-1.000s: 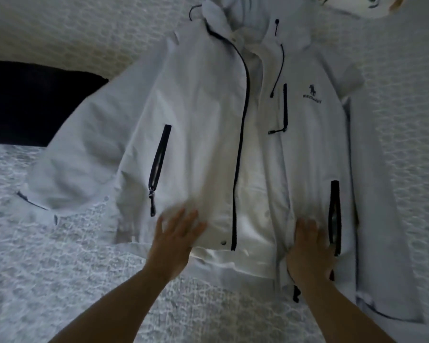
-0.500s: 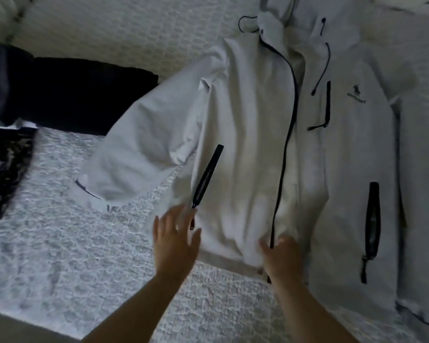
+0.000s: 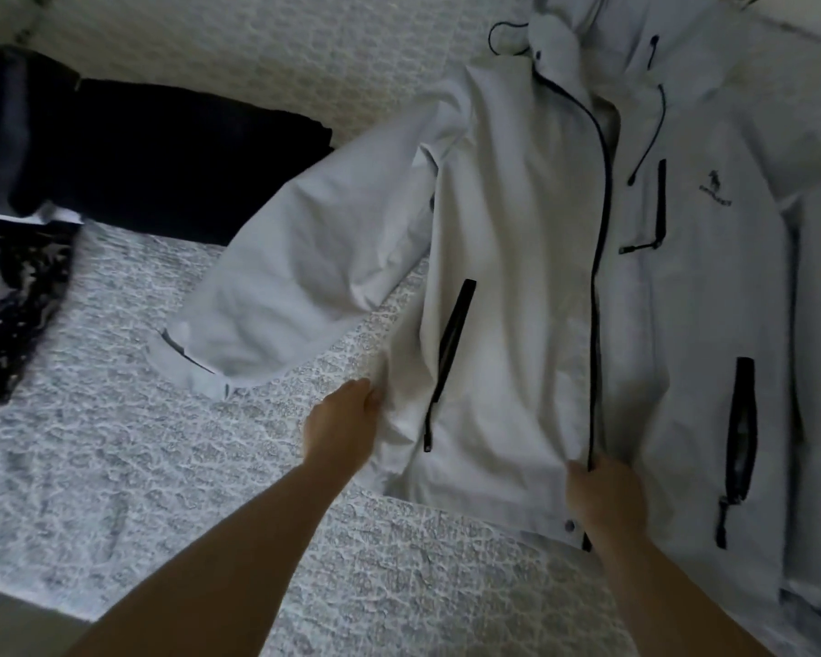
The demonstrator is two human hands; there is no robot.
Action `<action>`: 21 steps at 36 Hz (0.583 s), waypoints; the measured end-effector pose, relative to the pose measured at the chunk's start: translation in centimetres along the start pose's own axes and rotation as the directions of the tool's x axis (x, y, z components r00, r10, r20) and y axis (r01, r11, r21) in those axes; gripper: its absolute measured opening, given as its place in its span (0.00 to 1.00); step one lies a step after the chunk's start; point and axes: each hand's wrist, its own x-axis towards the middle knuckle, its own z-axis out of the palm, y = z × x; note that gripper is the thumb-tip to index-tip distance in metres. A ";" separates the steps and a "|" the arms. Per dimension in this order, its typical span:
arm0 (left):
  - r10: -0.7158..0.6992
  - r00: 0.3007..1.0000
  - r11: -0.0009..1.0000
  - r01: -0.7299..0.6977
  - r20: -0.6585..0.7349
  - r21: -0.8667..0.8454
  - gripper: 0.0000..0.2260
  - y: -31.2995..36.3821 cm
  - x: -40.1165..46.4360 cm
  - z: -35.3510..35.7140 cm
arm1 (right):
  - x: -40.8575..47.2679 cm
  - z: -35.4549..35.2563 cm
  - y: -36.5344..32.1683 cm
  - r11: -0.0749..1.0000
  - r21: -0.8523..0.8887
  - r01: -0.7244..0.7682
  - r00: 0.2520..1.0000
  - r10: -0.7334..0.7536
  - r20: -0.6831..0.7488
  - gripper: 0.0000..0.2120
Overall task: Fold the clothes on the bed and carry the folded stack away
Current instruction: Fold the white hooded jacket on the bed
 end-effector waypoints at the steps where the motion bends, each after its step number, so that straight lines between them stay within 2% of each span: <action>1: -0.029 0.999 0.994 0.025 -0.036 -0.110 0.15 0.2 -0.4 -0.1 | 0.0 -0.1 0.0 1.000 -0.001 -0.013 1.000 0.013 -0.003 0.15; 3: -0.192 0.974 0.914 0.134 -0.119 -0.383 0.15 0.2 -1.1 -0.3 | 0.0 -0.2 -0.1 0.999 -0.003 -0.034 0.999 0.034 -0.008 0.15; 4: -0.334 0.933 0.821 0.216 -0.138 -0.528 0.13 -0.1 -1.4 -0.3 | 0.0 -0.2 -0.2 0.999 -0.005 -0.036 0.999 0.036 -0.010 0.14; 6: -0.567 0.822 0.633 0.399 -0.046 -0.664 0.14 -1.2 -2.0 0.1 | -0.3 -0.2 -0.1 0.999 -0.042 -0.011 1.000 0.012 0.013 0.13; 8: -0.635 0.758 0.601 0.607 0.150 -0.520 0.18 -2.6 -2.2 0.9 | -0.9 -0.3 -0.2 0.984 -0.177 0.035 0.996 -0.018 0.092 0.10; 9: -0.661 0.722 0.604 0.673 0.203 -0.427 0.19 -3.1 -2.3 1.0 | -1.1 -0.3 -0.3 0.969 -0.243 0.053 0.991 -0.021 0.132 0.09; 10: -0.684 0.703 0.618 0.700 0.194 -0.358 0.20 -3.4 -2.2 1.1 | -1.2 -0.4 -0.4 0.954 -0.292 0.064 0.987 -0.016 0.162 0.10; 12: -0.640 0.753 0.706 0.655 0.152 -0.268 0.18 -3.6 -1.4 0.8 | -1.2 -0.4 -0.5 0.938 -0.338 0.074 0.982 -0.011 0.186 0.11; 14: -0.525 0.851 0.820 0.509 0.010 -0.261 0.14 -3.3 -1.0 0.2 | -1.0 -0.4 -0.8 0.943 -0.327 0.059 0.987 -0.007 0.160 0.08; 16: -0.329 0.938 0.935 0.306 -0.114 -0.178 0.15 -2.7 -1.1 0.1 | -1.0 -0.1 -1.0 0.941 -0.334 0.052 0.991 -0.007 0.133 0.12; 17: -0.228 0.965 0.970 0.213 -0.131 -0.121 0.16 -2.5 -1.1 0.1 | -1.2 0.1 -1.1 0.940 -0.336 0.053 0.993 -0.013 0.120 0.14; 20: -0.063 0.996 0.989 0.053 0.069 0.137 0.17 -1.5 -1.1 0.7 | -1.6 0.6 -1.2 0.942 -0.332 0.054 0.995 -0.021 0.100 0.16; 21: -0.050 0.995 0.986 0.035 0.089 0.161 0.17 -1.1 -1.2 0.8 | -1.6 0.7 -1.1 0.941 -0.334 0.056 0.994 -0.023 0.104 0.16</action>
